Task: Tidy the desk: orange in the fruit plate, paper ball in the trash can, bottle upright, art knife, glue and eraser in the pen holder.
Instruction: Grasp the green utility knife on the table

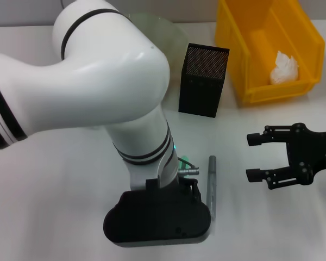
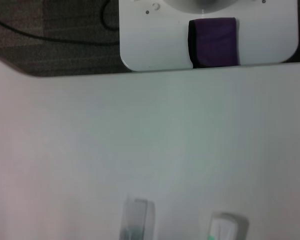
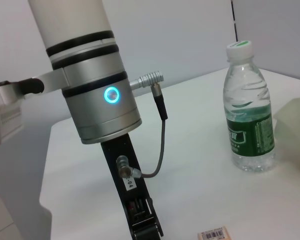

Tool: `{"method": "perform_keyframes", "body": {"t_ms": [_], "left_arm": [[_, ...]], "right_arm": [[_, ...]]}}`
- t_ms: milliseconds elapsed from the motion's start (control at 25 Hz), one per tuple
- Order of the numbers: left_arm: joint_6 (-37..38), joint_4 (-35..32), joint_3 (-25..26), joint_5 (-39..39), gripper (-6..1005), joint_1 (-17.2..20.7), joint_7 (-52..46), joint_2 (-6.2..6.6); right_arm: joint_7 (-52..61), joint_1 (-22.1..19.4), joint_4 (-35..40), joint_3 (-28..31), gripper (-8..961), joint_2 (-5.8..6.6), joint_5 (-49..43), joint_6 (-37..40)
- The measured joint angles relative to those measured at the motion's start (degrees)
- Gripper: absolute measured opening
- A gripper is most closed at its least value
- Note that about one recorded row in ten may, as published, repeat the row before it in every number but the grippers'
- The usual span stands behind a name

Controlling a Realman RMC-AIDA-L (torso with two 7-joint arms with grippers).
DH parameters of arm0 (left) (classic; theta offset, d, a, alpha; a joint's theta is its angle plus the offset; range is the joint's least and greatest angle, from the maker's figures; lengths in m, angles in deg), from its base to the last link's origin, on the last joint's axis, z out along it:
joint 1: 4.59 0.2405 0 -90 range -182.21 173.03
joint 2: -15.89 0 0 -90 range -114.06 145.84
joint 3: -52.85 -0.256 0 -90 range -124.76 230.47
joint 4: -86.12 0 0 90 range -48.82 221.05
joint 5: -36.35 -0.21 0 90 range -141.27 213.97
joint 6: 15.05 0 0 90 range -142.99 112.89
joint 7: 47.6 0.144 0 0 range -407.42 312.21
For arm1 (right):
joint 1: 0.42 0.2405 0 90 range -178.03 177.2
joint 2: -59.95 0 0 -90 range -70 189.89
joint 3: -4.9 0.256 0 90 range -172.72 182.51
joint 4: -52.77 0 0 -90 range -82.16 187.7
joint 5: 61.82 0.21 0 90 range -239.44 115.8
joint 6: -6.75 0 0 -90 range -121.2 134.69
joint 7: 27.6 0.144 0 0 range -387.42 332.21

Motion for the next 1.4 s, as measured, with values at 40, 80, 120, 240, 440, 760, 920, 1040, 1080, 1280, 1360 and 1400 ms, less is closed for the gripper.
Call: {"method": "perform_keyframes", "body": {"t_ms": [40,80,120,240,440,760,920,1040,1080,1280,1360,1400], "left_arm": [[0.00,0.05,-0.16,0.03,694,0.02,0.02,0.00],[-0.01,0.10,-0.28,0.03,694,0.04,0.03,0.00],[-0.07,0.16,-0.51,0.05,694,0.06,0.03,0.00],[-0.61,0.25,-1.23,0.06,694,0.12,0.02,0.00],[-1.07,0.13,-2.14,-0.15,695,0.22,-0.47,0.02],[-1.03,-0.68,-3.17,-0.77,695,0.25,-1.97,0.02],[-0.50,-3.10,-3.58,-2.01,695,0.68,-3.57,-0.05],[-0.14,-5.94,-3.64,-3.47,695,1.76,-4.40,-0.05],[-0.14,-6.44,-3.64,-3.80,695,1.98,-4.54,-0.04],[0.38,-7.62,-3.79,-4.85,692,2.30,-5.64,-0.02],[0.41,-7.53,-3.79,-4.85,689,2.25,-5.72,-0.01],[0.41,-7.53,-3.79,-4.85,687,2.25,-5.72,-0.01]], "right_arm": [[0.00,0.00,0.00,0.00,821,-0.02,0.00,0.00],[-0.03,0.00,0.00,0.00,821,-0.05,0.00,0.01],[-0.12,0.01,0.00,0.00,821,-0.10,0.00,0.01],[-0.53,0.05,0.00,0.00,820,-0.26,0.00,0.03],[-1.30,0.08,0.00,0.00,820,-0.66,0.00,0.00],[-1.41,0.09,0.00,0.00,819,-0.75,0.00,-0.11],[-1.47,0.10,0.00,0.00,819,-0.75,-0.03,-0.23],[-1.49,0.01,0.00,0.00,819,-0.66,-0.03,-0.17],[-1.49,-0.02,0.00,0.02,819,-0.59,-0.03,-0.10],[-1.49,0.05,0.01,0.09,818,-0.36,0.00,0.11],[-1.49,0.09,0.13,0.09,818,-0.32,0.01,0.33],[-1.49,0.13,0.19,0.09,818,-0.31,0.02,0.51]]}}
